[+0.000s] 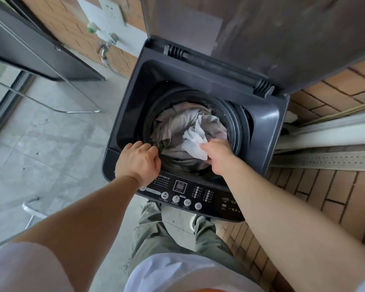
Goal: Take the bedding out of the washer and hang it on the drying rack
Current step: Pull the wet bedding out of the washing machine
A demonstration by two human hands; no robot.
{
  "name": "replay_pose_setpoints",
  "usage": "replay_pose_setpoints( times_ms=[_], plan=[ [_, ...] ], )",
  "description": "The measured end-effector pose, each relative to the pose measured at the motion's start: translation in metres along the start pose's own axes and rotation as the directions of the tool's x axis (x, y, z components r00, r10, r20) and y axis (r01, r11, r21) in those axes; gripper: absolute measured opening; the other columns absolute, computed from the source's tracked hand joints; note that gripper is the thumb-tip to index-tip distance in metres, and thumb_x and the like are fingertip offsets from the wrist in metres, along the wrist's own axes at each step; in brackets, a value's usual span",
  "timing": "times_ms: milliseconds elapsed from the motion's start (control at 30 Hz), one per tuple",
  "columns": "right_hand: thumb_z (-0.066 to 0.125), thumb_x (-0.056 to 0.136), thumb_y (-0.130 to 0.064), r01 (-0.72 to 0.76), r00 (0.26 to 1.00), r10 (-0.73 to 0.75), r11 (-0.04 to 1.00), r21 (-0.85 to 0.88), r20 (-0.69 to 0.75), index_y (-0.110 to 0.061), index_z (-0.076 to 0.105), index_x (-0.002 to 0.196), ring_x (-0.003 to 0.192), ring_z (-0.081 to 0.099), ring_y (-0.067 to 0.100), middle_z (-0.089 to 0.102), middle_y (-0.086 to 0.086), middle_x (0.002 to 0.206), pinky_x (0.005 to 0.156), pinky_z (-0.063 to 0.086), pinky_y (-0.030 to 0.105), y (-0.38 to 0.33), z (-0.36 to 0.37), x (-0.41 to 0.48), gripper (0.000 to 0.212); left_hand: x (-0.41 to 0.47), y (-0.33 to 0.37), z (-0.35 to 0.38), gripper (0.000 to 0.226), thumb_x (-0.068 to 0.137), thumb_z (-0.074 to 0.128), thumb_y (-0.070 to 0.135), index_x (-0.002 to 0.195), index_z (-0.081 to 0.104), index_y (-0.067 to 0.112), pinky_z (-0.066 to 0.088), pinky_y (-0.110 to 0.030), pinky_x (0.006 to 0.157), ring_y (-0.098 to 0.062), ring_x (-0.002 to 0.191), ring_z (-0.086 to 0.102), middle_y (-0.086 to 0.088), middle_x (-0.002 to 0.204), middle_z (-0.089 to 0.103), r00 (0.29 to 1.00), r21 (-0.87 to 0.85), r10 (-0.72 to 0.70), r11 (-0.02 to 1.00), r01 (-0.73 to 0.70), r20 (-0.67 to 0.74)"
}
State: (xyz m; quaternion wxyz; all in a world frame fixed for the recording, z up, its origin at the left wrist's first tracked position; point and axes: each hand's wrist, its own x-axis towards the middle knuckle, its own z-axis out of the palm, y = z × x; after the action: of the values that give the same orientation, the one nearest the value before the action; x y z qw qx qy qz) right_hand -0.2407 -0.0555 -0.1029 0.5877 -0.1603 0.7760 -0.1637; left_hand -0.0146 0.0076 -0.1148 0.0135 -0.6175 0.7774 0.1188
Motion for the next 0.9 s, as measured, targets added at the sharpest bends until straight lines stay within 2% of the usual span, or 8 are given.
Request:
replay_pose_setpoints(
  times_ms=[100,233,367,433,500,633,733,900],
  plan=[
    [0.063,0.095,-0.012,0.141,0.990,-0.142,0.989,0.051,0.011,-0.015,0.061,0.096,0.095,0.064,0.020,0.066,0.005,0.107,0.089,0.058,0.042,-0.016,-0.017,-0.041,0.004,0.001,0.000,-0.001,0.032,0.090,0.038,0.033,0.077,0.065,0.019,0.040,-0.036,0.069,-0.026,0.077,0.058,0.002,0.077,0.067,0.999,0.018,-0.016,1.000,0.015,0.046],
    [0.057,0.097,-0.015,0.350,0.934,-0.351,0.936,-0.032,-0.062,-0.016,0.052,0.118,0.087,0.061,0.015,0.059,0.004,0.114,0.057,0.057,0.022,-0.039,-0.038,-0.102,0.021,0.008,0.010,-0.023,0.022,0.097,0.040,0.028,0.102,0.060,0.022,0.041,-0.039,0.087,-0.024,0.101,0.061,0.001,0.106,0.070,0.974,0.080,-0.019,0.997,0.001,0.224],
    [0.053,0.099,-0.015,0.561,0.818,-0.572,0.817,-0.134,-0.059,-0.028,0.047,0.122,0.059,0.047,0.012,0.054,-0.003,0.076,0.040,0.035,0.012,-0.056,-0.056,-0.153,0.027,0.021,0.038,-0.062,0.036,0.094,0.054,0.051,0.119,0.057,0.025,0.041,-0.039,0.096,-0.022,0.113,0.058,0.003,0.120,0.065,0.962,-0.057,-0.015,0.998,0.031,0.271],
    [0.053,0.098,-0.013,0.643,0.760,-0.650,0.756,-0.126,-0.020,-0.033,0.060,0.112,0.056,0.048,0.011,0.057,-0.007,0.071,0.047,0.039,0.015,-0.065,-0.061,-0.172,0.025,0.026,0.064,-0.088,0.051,0.086,0.062,0.063,0.121,0.057,0.027,0.044,-0.037,0.095,-0.019,0.111,0.058,0.007,0.119,0.064,0.966,-0.278,0.032,0.960,0.041,0.255],
    [0.055,0.098,-0.010,0.718,0.693,-0.721,0.688,-0.102,0.013,-0.031,0.073,0.099,0.071,0.061,0.003,0.069,-0.016,0.083,0.065,0.047,0.016,-0.075,-0.066,-0.190,0.027,0.028,0.092,-0.110,0.057,0.080,0.067,0.067,0.122,0.058,0.029,0.047,-0.036,0.093,-0.016,0.107,0.058,0.008,0.116,0.064,0.977,-0.411,0.074,0.912,0.015,0.201],
    [0.056,0.099,-0.010,0.793,0.609,-0.793,0.609,0.020,-0.001,-0.026,0.078,0.099,0.094,0.065,-0.002,0.075,-0.014,0.100,0.082,0.049,0.017,-0.095,-0.082,-0.222,0.027,0.033,0.128,-0.142,0.030,0.086,0.062,0.062,0.093,0.064,0.033,0.046,-0.027,0.070,-0.009,0.084,0.061,0.015,0.088,0.064,0.994,-0.668,-0.052,0.737,0.101,0.093],
    [0.057,0.099,-0.011,0.806,0.589,-0.808,0.585,0.094,-0.025,-0.021,0.079,0.105,0.097,0.066,0.001,0.076,-0.010,0.102,0.085,0.049,0.024,-0.101,-0.098,-0.231,0.025,0.038,0.136,-0.159,0.037,0.099,0.055,0.038,0.067,0.050,0.021,0.036,-0.029,0.057,-0.017,0.067,0.051,0.007,0.063,0.053,0.982,-0.716,-0.179,0.679,0.163,0.054],
    [0.059,0.080,-0.005,0.793,0.607,-0.792,0.600,0.102,-0.066,-0.025,0.075,0.118,0.115,0.062,0.007,0.072,-0.007,0.120,0.105,0.049,0.036,-0.098,-0.119,-0.243,0.046,0.041,0.130,-0.182,0.040,0.102,0.049,0.038,0.071,0.046,0.014,0.036,-0.035,0.059,-0.019,0.062,0.044,0.002,0.062,0.050,0.941,-0.839,-0.336,0.503,0.208,0.032]
  ],
)
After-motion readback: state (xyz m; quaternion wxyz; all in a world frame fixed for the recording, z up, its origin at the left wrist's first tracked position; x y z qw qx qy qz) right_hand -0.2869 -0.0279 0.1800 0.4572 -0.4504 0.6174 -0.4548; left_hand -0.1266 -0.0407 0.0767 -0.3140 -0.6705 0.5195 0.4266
